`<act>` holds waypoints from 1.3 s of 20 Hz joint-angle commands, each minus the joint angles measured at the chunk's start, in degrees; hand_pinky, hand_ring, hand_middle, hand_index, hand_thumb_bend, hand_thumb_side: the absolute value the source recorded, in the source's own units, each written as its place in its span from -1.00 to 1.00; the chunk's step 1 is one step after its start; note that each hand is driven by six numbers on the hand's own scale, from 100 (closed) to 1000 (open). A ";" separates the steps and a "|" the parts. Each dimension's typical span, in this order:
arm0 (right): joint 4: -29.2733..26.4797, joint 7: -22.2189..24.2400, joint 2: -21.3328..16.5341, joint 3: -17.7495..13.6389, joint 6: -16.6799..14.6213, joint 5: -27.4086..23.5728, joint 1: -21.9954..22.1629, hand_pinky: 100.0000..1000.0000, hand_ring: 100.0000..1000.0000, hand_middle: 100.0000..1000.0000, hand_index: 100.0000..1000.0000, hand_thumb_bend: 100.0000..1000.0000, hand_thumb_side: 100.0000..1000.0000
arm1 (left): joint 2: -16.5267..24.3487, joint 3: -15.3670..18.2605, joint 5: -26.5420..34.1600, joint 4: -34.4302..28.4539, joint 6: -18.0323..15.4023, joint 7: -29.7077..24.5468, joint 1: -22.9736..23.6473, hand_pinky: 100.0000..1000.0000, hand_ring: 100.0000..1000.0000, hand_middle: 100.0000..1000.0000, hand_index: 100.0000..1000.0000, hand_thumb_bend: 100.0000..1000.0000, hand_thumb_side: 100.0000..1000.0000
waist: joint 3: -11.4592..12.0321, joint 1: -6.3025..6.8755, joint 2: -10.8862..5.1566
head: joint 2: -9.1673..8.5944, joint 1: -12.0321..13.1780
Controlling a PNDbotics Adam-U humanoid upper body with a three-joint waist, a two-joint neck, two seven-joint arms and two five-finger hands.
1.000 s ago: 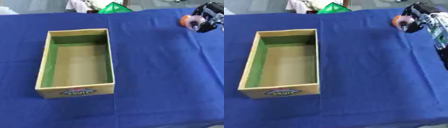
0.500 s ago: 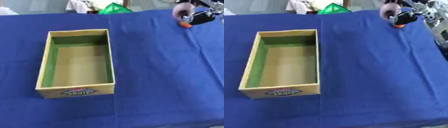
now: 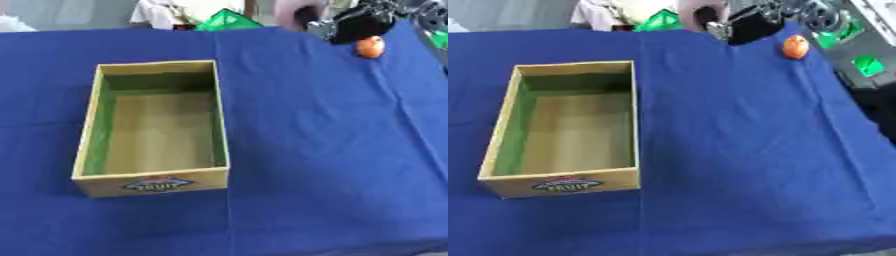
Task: Pick up objects on the table and place them in the box.
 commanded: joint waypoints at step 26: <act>12.53 6.21 24.21 16.43 -11.11 9.83 -6.63 0.06 0.06 0.10 0.39 -1.00 -1.00 | 2.39 -0.50 0.43 -0.85 -0.18 -0.94 -0.11 0.45 0.70 0.39 0.47 -0.69 0.56 | 0.99 0.07 -1.42 | 0.30 -1.40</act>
